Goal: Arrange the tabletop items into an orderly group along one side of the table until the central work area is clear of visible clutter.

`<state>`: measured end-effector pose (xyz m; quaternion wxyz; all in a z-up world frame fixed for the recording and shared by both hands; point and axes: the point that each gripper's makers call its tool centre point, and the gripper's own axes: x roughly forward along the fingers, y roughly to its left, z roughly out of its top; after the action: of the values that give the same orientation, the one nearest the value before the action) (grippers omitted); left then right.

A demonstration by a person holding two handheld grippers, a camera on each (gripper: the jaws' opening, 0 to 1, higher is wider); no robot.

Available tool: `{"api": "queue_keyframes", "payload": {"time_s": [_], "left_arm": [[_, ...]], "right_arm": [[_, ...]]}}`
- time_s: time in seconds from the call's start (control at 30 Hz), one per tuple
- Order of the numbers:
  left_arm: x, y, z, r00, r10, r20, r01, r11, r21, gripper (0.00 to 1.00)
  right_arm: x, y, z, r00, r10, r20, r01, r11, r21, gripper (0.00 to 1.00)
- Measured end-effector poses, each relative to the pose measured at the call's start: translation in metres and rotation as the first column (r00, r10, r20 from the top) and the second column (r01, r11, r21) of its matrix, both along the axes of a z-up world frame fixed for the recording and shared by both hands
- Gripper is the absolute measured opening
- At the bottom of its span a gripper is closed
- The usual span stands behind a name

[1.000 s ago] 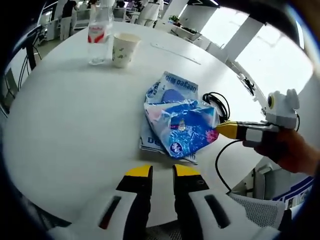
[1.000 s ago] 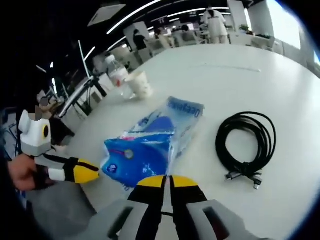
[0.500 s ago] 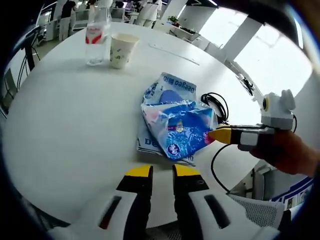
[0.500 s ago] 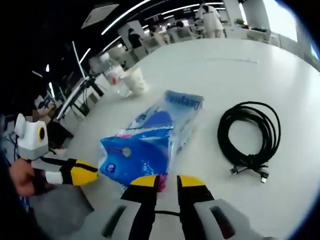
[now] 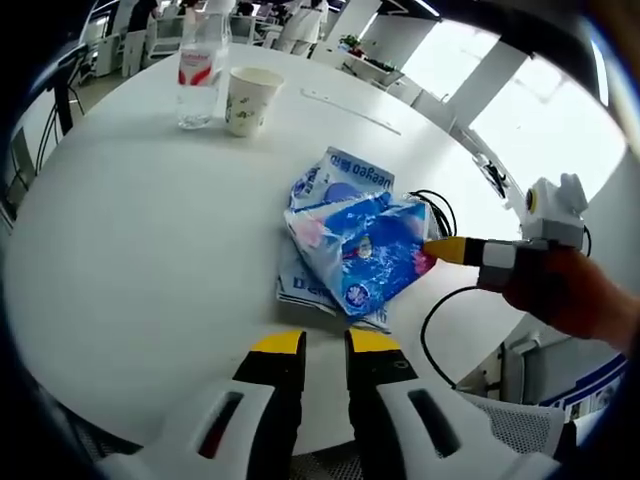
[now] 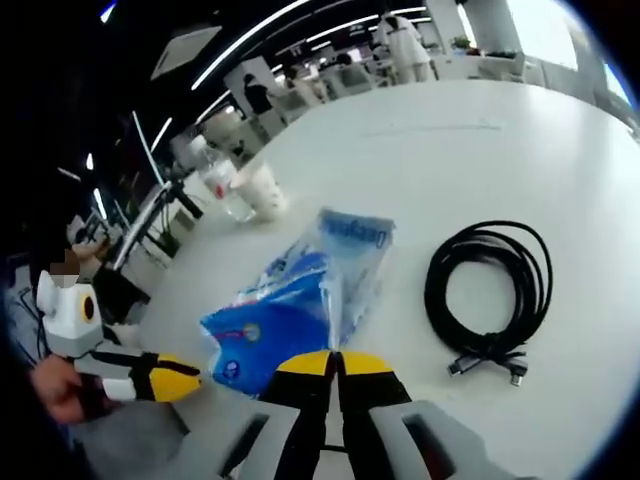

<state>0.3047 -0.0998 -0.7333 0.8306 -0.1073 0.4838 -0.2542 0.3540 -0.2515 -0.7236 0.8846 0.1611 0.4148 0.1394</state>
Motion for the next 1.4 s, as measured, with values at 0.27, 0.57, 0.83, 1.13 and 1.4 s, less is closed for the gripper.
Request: {"api": "queue_keyframes", "payload": {"time_s": [0.27, 0.57, 0.83, 1.13, 1.4], "left_arm": [[-0.002, -0.004, 0.001, 1.000, -0.015, 0.000, 0.015, 1.000, -0.005, 0.14], [-0.005, -0.010, 0.001, 0.999, -0.031, -0.010, 0.031, 0.999, -0.021, 0.17], [-0.008, -0.012, -0.001, 0.999, -0.030, -0.025, 0.029, 0.999, -0.027, 0.19], [-0.007, -0.012, 0.000, 0.999, -0.020, -0.027, 0.019, 0.999, -0.033, 0.19], [-0.008, -0.015, 0.001, 0.999, -0.009, -0.038, 0.007, 0.999, -0.052, 0.19]], "right_arm": [[0.020, -0.032, 0.022, 0.996, -0.078, 0.051, 0.077, 0.997, 0.023, 0.00], [0.041, -0.084, 0.040, 0.977, -0.189, 0.097, 0.187, 0.982, 0.035, 0.00], [0.058, -0.130, 0.052, 0.943, -0.312, 0.117, 0.305, 0.950, 0.071, 0.00], [0.068, -0.165, 0.057, 0.905, -0.410, 0.115, 0.402, 0.911, 0.091, 0.00], [0.080, -0.190, 0.051, 0.869, -0.485, 0.101, 0.475, 0.873, 0.110, 0.00]]}}
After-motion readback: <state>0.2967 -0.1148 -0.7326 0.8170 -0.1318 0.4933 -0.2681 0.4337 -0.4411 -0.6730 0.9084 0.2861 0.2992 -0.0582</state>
